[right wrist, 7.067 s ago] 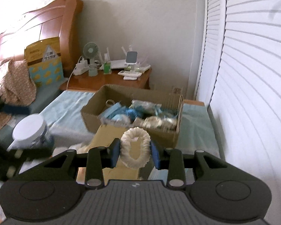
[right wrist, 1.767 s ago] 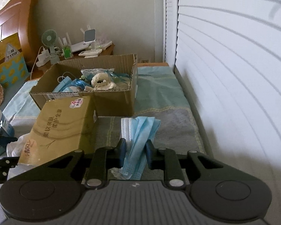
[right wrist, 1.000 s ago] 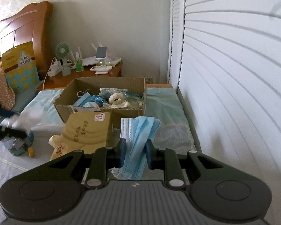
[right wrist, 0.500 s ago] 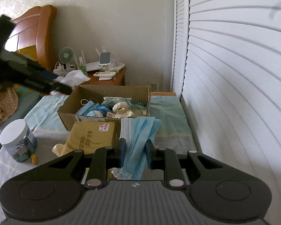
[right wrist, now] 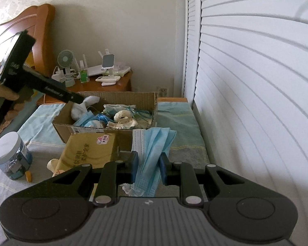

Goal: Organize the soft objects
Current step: 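Carry the white toy into the cardboard box and open the left gripper while the right gripper lifts the mask, then lower the blue mask into the cardboard box and open the right gripper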

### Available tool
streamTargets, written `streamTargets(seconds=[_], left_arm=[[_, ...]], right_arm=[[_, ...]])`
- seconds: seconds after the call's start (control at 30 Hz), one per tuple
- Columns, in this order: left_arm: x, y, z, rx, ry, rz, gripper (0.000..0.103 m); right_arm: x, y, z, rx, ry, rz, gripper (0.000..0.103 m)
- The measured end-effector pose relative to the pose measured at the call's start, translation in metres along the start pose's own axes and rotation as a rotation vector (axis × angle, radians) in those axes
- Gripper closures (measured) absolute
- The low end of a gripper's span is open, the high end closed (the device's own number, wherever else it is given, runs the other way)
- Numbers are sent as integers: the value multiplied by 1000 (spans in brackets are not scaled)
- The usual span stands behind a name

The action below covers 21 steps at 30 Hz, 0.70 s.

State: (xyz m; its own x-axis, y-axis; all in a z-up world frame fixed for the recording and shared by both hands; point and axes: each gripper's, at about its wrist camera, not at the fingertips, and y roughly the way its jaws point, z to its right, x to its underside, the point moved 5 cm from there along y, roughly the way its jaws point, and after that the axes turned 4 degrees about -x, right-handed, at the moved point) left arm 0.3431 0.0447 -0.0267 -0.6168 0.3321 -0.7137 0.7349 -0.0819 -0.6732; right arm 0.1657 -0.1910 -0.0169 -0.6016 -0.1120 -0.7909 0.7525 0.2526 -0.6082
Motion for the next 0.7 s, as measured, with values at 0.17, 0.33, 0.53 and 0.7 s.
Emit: streamTargets(seconds=[0.17, 0.33, 0.53, 0.7], left_arm=[[10, -28, 3, 30, -3, 17, 9], [25, -62, 11, 68, -36, 31, 5], [50, -103, 24, 102, -93, 61, 4], [78, -120, 35, 127, -209, 21, 2]], right_arm=[[-4, 6, -1, -8, 2, 0, 77], [-14, 15, -5, -21, -3, 6, 77], [-29, 30, -13, -43, -19, 12, 77], [-42, 45, -19, -65, -49, 15, 77]])
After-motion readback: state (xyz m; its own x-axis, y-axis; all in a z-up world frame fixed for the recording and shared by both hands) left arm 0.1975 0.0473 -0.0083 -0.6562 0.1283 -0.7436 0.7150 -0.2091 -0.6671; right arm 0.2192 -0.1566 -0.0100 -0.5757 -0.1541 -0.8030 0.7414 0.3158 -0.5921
